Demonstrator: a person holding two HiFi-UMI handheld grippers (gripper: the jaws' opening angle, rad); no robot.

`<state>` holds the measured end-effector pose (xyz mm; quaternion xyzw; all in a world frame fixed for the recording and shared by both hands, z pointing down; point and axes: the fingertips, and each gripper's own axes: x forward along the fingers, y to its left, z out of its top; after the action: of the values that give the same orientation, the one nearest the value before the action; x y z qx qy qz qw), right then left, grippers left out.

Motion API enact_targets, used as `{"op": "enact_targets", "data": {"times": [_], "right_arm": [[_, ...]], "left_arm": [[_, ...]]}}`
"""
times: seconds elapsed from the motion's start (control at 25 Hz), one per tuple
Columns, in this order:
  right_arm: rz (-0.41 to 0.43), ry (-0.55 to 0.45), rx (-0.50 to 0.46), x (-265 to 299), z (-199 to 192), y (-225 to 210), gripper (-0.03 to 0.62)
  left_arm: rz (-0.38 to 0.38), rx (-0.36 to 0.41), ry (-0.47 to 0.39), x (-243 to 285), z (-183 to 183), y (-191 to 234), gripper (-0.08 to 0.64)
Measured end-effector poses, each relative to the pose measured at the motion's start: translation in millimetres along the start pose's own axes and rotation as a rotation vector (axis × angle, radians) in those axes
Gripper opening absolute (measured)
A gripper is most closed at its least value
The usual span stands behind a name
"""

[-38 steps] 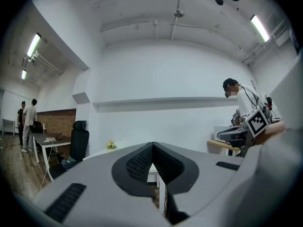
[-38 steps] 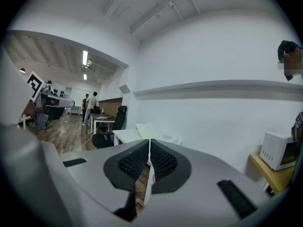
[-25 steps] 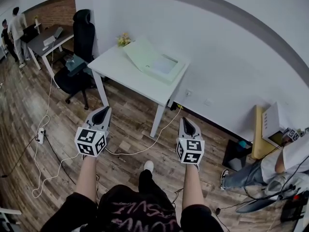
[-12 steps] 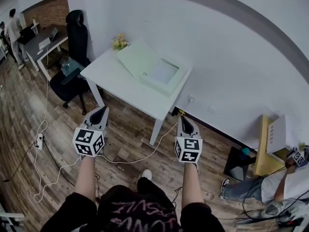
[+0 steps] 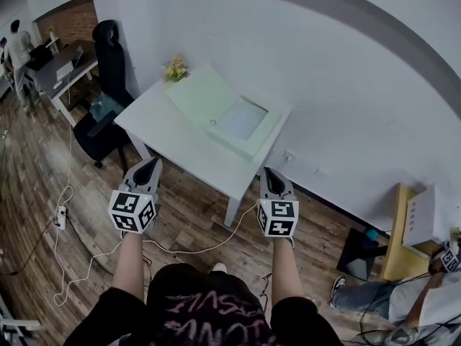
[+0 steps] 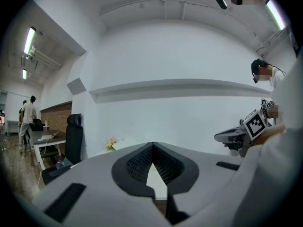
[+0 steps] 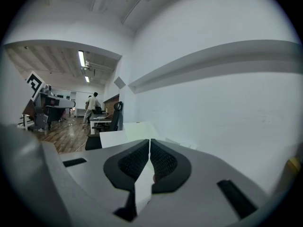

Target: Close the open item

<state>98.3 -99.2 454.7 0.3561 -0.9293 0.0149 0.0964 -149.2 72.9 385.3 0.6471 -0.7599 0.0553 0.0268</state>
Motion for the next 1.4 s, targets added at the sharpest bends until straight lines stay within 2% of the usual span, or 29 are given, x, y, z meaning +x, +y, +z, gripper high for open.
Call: {"op": "enact_targets", "data": {"times": [0.36,0.68,1.08,1.4], "right_arm": [[0.016,0.000,0.006,34,4,-9,0.026],[0.001,-0.016,0.004,68,7,-21,0.026],[-0.019,0.028,0.020,136,4,-23,0.026],[-0.061,0.081,0.020,211,7,-17,0.026]], "left_arm": [[0.023,0.007,-0.014,24,6,15,0.014],[0.002,0.012,-0.017,63,-1,28,0.014],[-0.047,-0.012,0.023,133,-19,71,0.014],[-0.098,-0.062,0.087,205,-44,129,0.014]]}}
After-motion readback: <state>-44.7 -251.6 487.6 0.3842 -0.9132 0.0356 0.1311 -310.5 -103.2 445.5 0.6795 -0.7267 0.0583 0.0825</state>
